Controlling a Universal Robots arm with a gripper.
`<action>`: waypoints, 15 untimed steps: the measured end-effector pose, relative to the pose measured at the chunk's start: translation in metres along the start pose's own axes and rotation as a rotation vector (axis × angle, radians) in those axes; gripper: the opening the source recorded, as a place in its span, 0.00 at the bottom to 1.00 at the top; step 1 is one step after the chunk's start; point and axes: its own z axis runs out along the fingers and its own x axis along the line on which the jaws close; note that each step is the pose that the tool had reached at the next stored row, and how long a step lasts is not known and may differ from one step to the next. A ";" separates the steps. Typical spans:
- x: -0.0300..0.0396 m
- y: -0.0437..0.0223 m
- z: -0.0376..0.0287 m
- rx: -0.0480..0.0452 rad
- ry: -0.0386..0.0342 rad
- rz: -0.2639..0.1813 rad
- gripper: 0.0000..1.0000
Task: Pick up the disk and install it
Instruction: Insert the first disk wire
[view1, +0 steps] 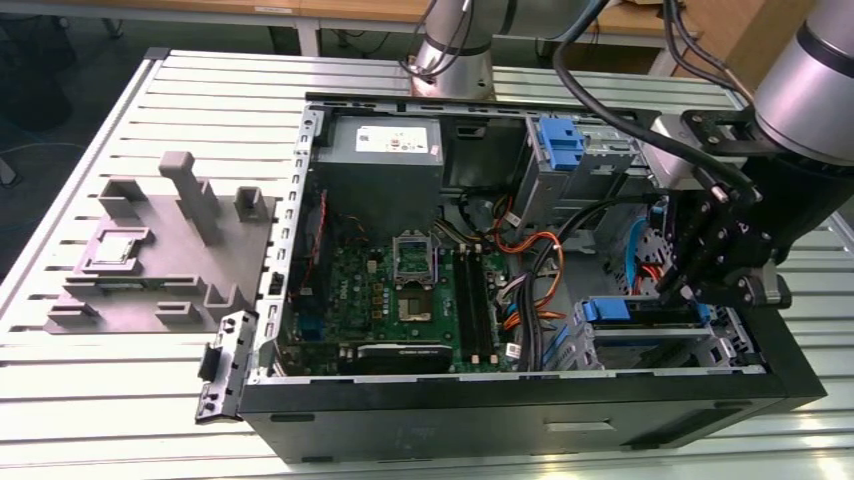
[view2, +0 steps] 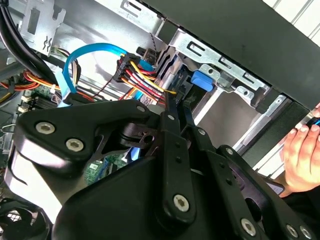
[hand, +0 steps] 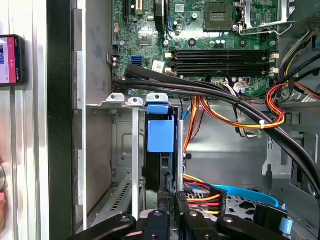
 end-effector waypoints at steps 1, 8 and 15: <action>0.0001 0.0000 0.0001 0.0000 0.0001 0.000 0.18; 0.0002 0.0007 0.0009 -0.0002 -0.0012 0.005 0.18; 0.0002 0.0012 0.0001 -0.0008 -0.0021 0.018 0.18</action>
